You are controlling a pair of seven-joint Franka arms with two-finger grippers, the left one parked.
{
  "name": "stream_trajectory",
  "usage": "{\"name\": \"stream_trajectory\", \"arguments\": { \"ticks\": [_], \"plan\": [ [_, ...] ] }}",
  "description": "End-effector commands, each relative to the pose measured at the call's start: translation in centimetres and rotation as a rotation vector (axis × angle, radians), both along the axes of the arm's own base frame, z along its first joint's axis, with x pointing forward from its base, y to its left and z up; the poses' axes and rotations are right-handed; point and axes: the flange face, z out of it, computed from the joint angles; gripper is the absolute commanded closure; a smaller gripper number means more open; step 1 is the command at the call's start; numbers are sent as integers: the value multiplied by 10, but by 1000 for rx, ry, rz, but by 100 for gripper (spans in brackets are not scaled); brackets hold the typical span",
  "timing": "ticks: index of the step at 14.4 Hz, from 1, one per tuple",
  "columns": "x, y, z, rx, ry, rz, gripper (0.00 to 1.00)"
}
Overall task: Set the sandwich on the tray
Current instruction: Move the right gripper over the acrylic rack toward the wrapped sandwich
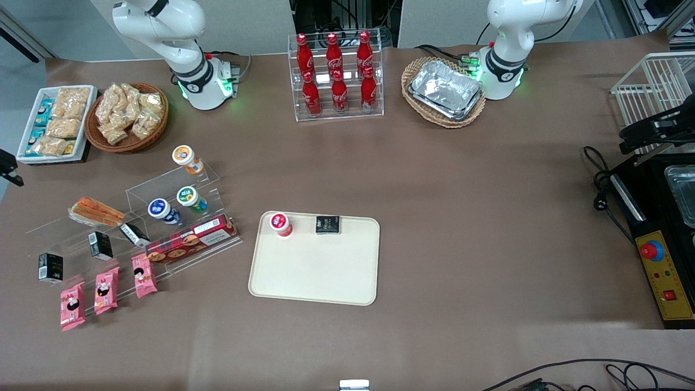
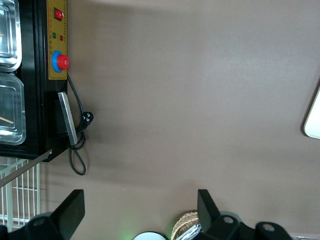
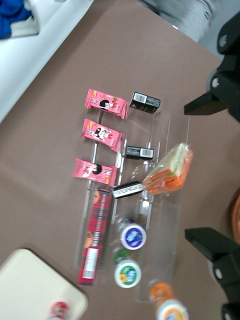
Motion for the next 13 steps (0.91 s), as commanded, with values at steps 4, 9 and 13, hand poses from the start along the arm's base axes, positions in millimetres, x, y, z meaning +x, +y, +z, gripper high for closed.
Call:
{"name": "stream_trajectory", "arguments": {
  "ticks": [4,9,13],
  "plan": [
    [5,-20,-51,18,106,450,0],
    [11,-45,-92,108,115,635,0],
    [13,-48,-113,99,107,659,0]
  ]
}}
